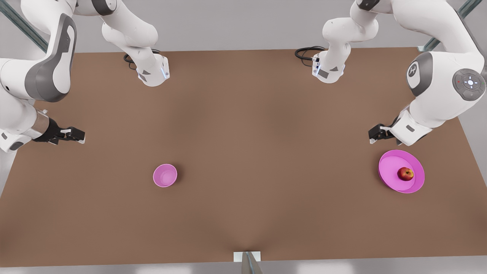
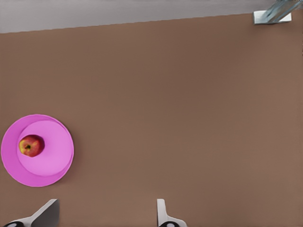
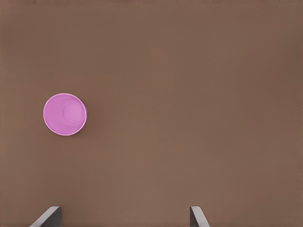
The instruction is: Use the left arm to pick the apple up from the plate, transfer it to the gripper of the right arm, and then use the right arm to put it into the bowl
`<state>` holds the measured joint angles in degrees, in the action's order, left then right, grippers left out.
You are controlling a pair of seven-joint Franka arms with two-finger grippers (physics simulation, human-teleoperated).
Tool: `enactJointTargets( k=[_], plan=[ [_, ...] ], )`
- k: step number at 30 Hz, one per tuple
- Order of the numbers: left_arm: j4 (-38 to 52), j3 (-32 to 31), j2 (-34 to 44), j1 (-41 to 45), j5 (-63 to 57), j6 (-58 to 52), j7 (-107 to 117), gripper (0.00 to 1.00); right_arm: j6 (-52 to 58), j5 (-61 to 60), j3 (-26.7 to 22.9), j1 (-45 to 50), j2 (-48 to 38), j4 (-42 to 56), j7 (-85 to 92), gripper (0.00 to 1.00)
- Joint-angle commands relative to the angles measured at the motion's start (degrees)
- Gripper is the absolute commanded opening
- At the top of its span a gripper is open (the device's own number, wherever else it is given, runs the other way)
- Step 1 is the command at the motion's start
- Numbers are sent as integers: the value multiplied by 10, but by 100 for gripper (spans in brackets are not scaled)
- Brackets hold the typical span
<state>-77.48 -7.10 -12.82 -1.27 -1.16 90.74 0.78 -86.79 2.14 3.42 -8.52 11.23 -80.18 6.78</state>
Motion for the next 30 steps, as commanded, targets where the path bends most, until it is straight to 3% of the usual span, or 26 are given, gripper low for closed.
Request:
enactJointTargets(
  k=[1,6,9,10,14,21,30],
  plan=[
    [1,0,0,0,2,8,4,100,-3,0,0,0,-1,0,6,100],
    [-113,92,-34,-26,10,184,-31,100,-3,0,0,0,-1,0,6,100],
    [-137,129,-79,-55,69,245,-84,100,-3,0,-1,0,-1,0,6,100],
    [-180,139,-79,-59,105,310,-120,100,-3,0,-1,0,-1,0,6,100],
    [-188,141,-139,-103,135,409,-240,100,-3,0,-1,-1,-1,0,6,100],
    [-180,141,-194,-155,155,443,-388,100,-3,0,-1,-1,-1,0,6,100],
    [-181,141,-259,-176,154,455,-408,100,-3,0,-1,-2,0,0,10,100]
  ],
)
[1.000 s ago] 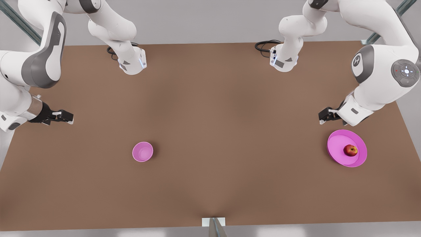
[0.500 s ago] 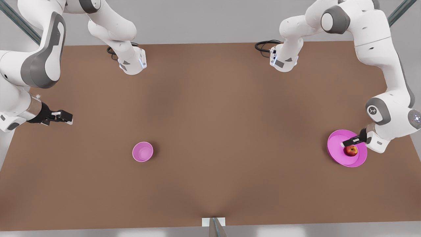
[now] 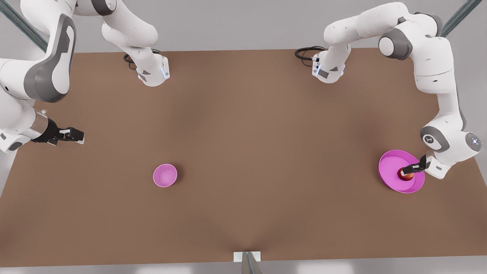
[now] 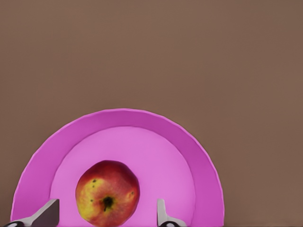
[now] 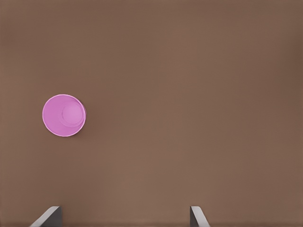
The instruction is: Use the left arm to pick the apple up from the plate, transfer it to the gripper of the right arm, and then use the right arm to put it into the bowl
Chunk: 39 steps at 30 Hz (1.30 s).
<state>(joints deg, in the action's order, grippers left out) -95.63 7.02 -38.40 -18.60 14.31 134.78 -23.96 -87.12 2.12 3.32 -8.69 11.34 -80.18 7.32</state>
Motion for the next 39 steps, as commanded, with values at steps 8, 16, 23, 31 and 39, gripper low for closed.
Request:
enactJointTargets(
  k=[8,16,23,31,39],
  plan=[
    [1,0,-36,-7,-2,15,-181,100,0,-1,-1,-1,0,0,9,100],
    [28,-1,-57,-6,0,16,-180,100,0,-1,-1,-1,1,0,9,100],
    [27,-2,-65,-7,1,16,-180,74,0,-1,-1,-1,1,0,11,100],
    [29,-2,-26,24,-5,15,-181,73,0,-1,-2,-2,1,0,15,100],
    [40,-66,76,211,20,-27,-71,72,0,-2,-1,1,1,0,14,100]
  ],
)
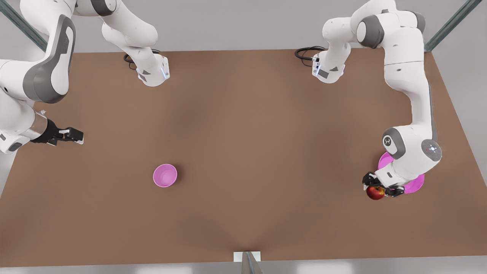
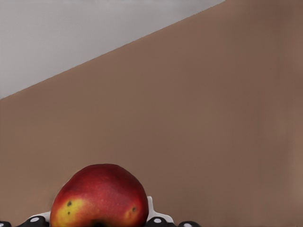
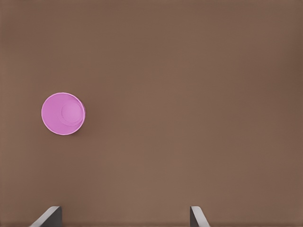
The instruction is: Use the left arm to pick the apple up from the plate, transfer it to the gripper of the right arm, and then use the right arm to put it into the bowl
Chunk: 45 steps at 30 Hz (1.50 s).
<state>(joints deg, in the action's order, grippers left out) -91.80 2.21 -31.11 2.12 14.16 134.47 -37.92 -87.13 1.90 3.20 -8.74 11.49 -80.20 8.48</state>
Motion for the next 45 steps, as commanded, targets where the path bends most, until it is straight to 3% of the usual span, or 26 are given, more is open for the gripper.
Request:
enactJointTargets(
  k=[1,3,5,7,11,13,15,18,19,23,26,31,38,45],
  plan=[
    [0,-19,11,32,21,-31,116,72,0,-14,1,2,-1,0,0,100],
    [-4,-42,29,57,32,-65,154,72,1,-73,1,3,-1,-1,-2,100],
    [-5,-115,33,49,132,-77,135,71,-3,-173,1,1,13,-3,-2,100],
    [-7,-148,27,61,301,-68,65,71,-5,-276,0,-3,30,-1,-2,100],
    [-10,-148,18,184,612,24,-117,70,-24,-485,0,-4,121,-3,37,100],
    [7,-149,-4,227,705,72,-231,70,-45,-579,3,9,172,-6,67,100],
    [63,-173,-45,236,747,72,-405,70,-111,-587,3,61,177,-22,66,100],
    [181,-253,-156,235,770,72,-619,69,-180,-599,57,58,170,-70,77,100],
    [200,-286,-184,232,770,73,-696,63,-188,-622,65,51,168,-90,102,100],
    [268,-360,-260,234,773,71,-857,61,-234,-740,65,51,173,-168,256,100],
    [279,-360,-269,231,773,69,-857,61,-233,-829,66,51,177,-223,372,100],
    [276,-358,-276,219,771,64,-858,61,-230,-831,66,36,108,-313,378,100],
    [276,-360,-285,194,773,64,-878,61,-252,-833,93,43,110,-314,379,100],
    [277,-360,-288,194,773,64,-879,62,-363,-869,158,43,119,-305,380,100]
  ],
)
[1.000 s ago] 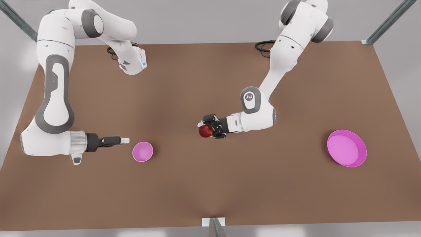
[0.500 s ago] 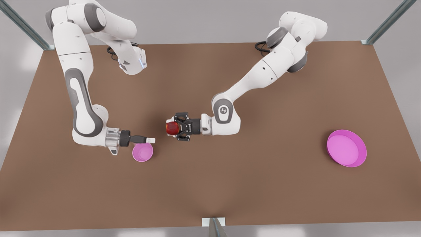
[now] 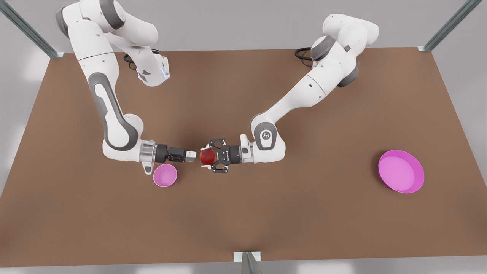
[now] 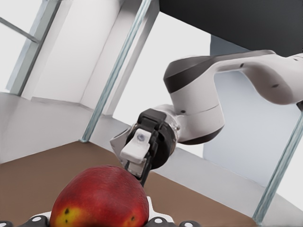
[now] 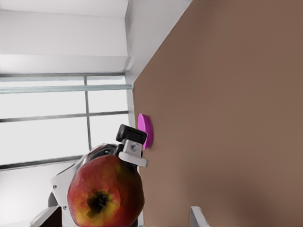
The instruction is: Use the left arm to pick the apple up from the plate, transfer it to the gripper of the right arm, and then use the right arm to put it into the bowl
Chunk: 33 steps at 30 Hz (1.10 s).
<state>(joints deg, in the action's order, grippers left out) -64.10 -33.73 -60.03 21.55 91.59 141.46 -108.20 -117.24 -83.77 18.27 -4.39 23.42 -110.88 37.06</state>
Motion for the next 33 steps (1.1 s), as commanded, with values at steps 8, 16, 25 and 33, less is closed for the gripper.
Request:
enactJointTargets(
  k=[8,16,25,33],
  plan=[
    [0,1,0,1,-2,-6,-176,62,-84,-37,31,4,1,7,86,100],
    [0,1,-2,1,-3,-6,-176,62,-109,-38,54,4,3,6,86,100],
    [0,2,-4,1,-3,-6,-177,62,-150,-67,55,37,9,16,87,100],
    [-1,2,-4,1,-3,-6,-172,82,-166,-67,54,43,9,21,87,71]
  ],
)
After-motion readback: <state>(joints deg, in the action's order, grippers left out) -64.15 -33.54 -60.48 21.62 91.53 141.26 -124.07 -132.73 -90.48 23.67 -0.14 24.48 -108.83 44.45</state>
